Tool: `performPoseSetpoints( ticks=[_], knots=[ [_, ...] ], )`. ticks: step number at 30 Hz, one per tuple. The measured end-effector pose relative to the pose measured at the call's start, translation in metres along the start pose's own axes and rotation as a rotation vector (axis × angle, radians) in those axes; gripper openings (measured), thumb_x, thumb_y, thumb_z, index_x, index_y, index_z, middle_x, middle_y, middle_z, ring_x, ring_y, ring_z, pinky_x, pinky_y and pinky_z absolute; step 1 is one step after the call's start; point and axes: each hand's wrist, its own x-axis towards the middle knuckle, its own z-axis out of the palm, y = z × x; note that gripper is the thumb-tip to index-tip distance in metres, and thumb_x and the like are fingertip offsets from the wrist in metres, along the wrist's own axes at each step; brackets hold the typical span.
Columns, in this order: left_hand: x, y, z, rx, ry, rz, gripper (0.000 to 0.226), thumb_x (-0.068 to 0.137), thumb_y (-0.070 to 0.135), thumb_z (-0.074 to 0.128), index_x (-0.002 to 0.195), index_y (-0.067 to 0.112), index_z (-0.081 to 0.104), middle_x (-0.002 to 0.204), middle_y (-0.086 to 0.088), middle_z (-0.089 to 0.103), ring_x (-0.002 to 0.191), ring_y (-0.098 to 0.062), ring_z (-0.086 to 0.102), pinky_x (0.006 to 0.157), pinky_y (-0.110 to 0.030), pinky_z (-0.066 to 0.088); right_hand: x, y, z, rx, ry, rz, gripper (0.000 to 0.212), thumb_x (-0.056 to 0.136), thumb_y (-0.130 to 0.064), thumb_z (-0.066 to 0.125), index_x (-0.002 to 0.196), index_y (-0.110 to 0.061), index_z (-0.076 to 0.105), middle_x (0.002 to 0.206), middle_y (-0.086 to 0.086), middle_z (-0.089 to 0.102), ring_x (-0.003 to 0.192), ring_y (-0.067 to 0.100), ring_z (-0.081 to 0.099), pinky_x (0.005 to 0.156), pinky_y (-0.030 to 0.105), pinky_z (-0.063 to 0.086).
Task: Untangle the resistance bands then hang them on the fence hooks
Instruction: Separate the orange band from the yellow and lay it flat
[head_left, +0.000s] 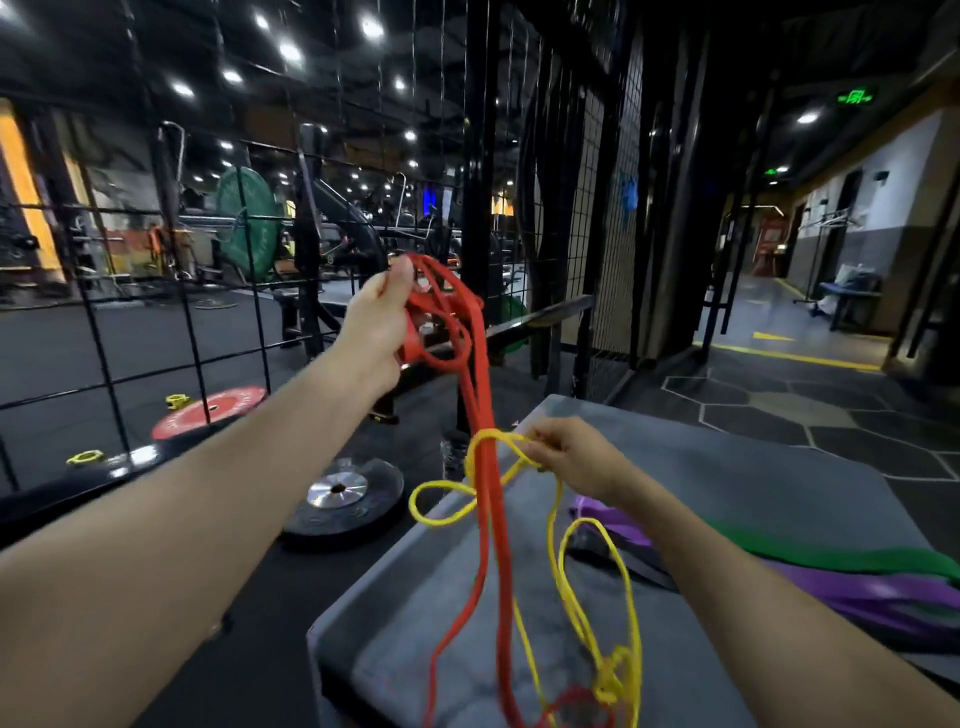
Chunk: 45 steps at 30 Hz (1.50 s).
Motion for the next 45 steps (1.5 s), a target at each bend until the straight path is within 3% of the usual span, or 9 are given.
performPoseSetpoints(
  ticks=[7, 10, 17, 21, 23, 30, 38, 41, 45],
  knots=[
    [0.013, 0.039, -0.018, -0.131, 0.126, -0.091, 0.036, 0.098, 0.043, 0.037, 0.103, 0.012, 0.055, 0.095, -0.013, 0.071, 0.062, -0.018, 0.065, 0.049, -0.032, 0.055, 0.017, -0.002, -0.001, -0.141, 0.273, 0.211, 0.041, 0.091, -0.022, 0.055, 0.052, -0.023, 0.044, 0.053, -0.007, 0.043, 0.054, 0.011, 0.042, 0.046, 0.018, 0.029],
    [0.012, 0.041, -0.022, -0.145, 0.241, -0.136, 0.032, 0.095, 0.043, 0.045, 0.082, 0.014, 0.053, 0.074, -0.004, 0.063, 0.056, -0.014, 0.055, 0.057, -0.027, 0.050, 0.025, -0.012, 0.012, -0.139, 0.179, 0.202, 0.035, 0.094, -0.022, 0.052, 0.059, -0.016, 0.053, 0.061, 0.003, 0.054, 0.070, 0.023, 0.052, 0.059, 0.028, 0.031],
    [-0.007, 0.021, -0.005, -0.199, 0.202, -0.212, 0.029, 0.097, 0.038, 0.044, 0.086, 0.012, 0.050, 0.062, -0.003, 0.059, 0.034, -0.010, 0.056, 0.035, -0.017, 0.044, 0.023, -0.030, 0.044, -0.279, -0.077, 0.094, 0.026, 0.087, -0.027, 0.057, 0.110, -0.017, 0.063, 0.113, 0.011, 0.060, 0.116, 0.033, 0.051, 0.098, 0.040, 0.042],
    [-0.010, 0.018, 0.011, -0.340, 0.141, -0.246, 0.028, 0.097, 0.035, 0.044, 0.084, 0.012, 0.050, 0.063, -0.006, 0.063, 0.044, -0.013, 0.062, 0.045, -0.028, 0.055, 0.017, -0.064, 0.059, 0.414, -0.121, 0.024, 0.037, 0.080, -0.016, 0.070, 0.114, -0.017, 0.057, 0.086, 0.002, 0.054, 0.079, 0.015, 0.053, 0.079, 0.030, 0.047],
    [-0.009, 0.027, 0.014, -0.430, 0.127, -0.256, 0.027, 0.094, 0.036, 0.050, 0.089, 0.011, 0.055, 0.070, -0.006, 0.064, 0.059, -0.014, 0.062, 0.067, -0.031, 0.059, 0.014, -0.066, 0.072, 0.392, -0.076, 0.077, 0.020, 0.081, -0.022, 0.071, 0.095, -0.012, 0.061, 0.076, 0.004, 0.050, 0.068, 0.013, 0.048, 0.069, 0.024, 0.043],
    [-0.012, 0.011, -0.029, -0.131, 0.208, -0.134, 0.029, 0.097, 0.038, 0.044, 0.078, 0.017, 0.049, 0.062, 0.000, 0.062, 0.048, -0.008, 0.054, 0.049, -0.022, 0.050, 0.037, -0.046, 0.027, 0.132, 0.145, 0.199, 0.025, 0.088, -0.024, 0.062, 0.066, -0.015, 0.059, 0.053, 0.001, 0.058, 0.034, -0.001, 0.052, 0.047, 0.019, 0.047],
    [-0.032, -0.062, -0.046, 0.334, -0.035, -0.245, 0.005, 0.097, 0.015, 0.048, 0.094, 0.014, 0.052, 0.073, -0.005, 0.055, 0.057, -0.014, 0.051, 0.041, -0.018, 0.049, 0.040, -0.089, -0.032, 0.374, 0.455, -0.011, 0.013, 0.089, -0.012, 0.061, 0.078, -0.006, 0.066, 0.048, -0.009, 0.061, 0.042, -0.002, 0.058, 0.045, 0.008, 0.044],
    [-0.034, -0.069, -0.025, 0.277, -0.086, -0.247, 0.021, 0.096, 0.007, 0.047, 0.115, 0.010, 0.055, 0.079, -0.007, 0.060, 0.062, -0.017, 0.058, 0.049, -0.022, 0.054, 0.040, -0.093, -0.034, 0.249, 0.493, -0.119, 0.012, 0.085, -0.004, 0.062, 0.078, -0.011, 0.069, 0.058, -0.009, 0.061, 0.047, -0.009, 0.056, 0.052, 0.007, 0.042],
    [-0.036, -0.063, -0.005, 0.208, -0.275, -0.376, 0.019, 0.094, 0.002, 0.048, 0.105, 0.012, 0.059, 0.057, 0.002, 0.064, 0.044, -0.007, 0.060, 0.045, -0.019, 0.053, 0.041, -0.095, -0.037, 0.224, 0.472, -0.116, 0.022, 0.084, -0.017, 0.067, 0.063, -0.024, 0.064, 0.061, -0.007, 0.063, 0.059, 0.001, 0.061, 0.063, 0.017, 0.050]
  ],
)
